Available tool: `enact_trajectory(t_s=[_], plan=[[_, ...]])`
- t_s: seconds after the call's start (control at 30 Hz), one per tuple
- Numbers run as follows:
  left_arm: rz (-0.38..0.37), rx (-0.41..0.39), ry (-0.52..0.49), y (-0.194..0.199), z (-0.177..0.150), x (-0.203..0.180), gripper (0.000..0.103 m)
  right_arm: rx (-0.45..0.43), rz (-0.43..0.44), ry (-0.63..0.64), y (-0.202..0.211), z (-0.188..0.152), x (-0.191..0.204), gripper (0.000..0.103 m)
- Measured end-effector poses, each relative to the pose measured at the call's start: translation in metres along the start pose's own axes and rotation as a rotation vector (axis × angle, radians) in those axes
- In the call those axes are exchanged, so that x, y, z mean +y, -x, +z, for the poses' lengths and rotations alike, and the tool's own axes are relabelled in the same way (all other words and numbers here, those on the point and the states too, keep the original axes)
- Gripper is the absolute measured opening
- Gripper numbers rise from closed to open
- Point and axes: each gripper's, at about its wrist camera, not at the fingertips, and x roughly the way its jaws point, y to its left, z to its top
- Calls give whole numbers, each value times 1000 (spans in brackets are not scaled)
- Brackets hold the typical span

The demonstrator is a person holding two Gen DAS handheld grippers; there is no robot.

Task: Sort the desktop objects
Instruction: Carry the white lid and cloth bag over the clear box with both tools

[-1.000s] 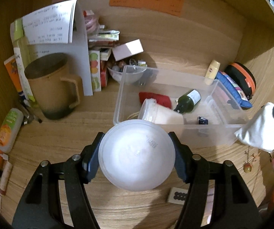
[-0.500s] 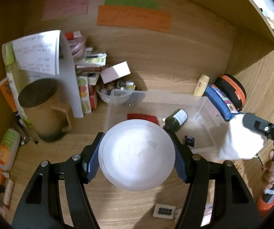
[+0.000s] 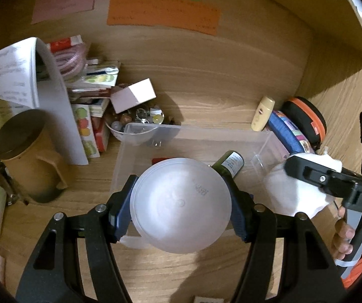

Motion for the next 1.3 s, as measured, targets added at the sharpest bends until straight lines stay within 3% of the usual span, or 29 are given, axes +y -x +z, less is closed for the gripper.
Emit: enact_trajectory(t_s=[0.03,0.07,0.1,0.33,0.53,0.6,0.83,1.0,1.3], plan=[[-1,6,-3,-3,1,-1,65,5,-4,-2,-3,0,-1,70],[-2,10,-7,-6,2,-1,65,12,-8,-2,-7,1,-3,60],[-3,16,-9,-9,2,-2,65,27,-5,0,-11,1,-4,57],[-2,35,-26,-23,6,-7,65,32,-33,18,-20,1,-5,57],[19,28,-56,-25,7,-14,65,-25,-286,171,-25,-6,11,58],[26,25,-65,-25,7,-15,65,-27,-332,203,-28,-7,14,58],[32,48,-82,-32,8,-19,66,-59,-340,201,-18,-6,10,60],[29,60,-101,-37,9,-23,67,-127,-366,182,-2,-3,7,77],[59,73,-137,-49,9,-29,68,-110,-309,133,3,-1,2,77]])
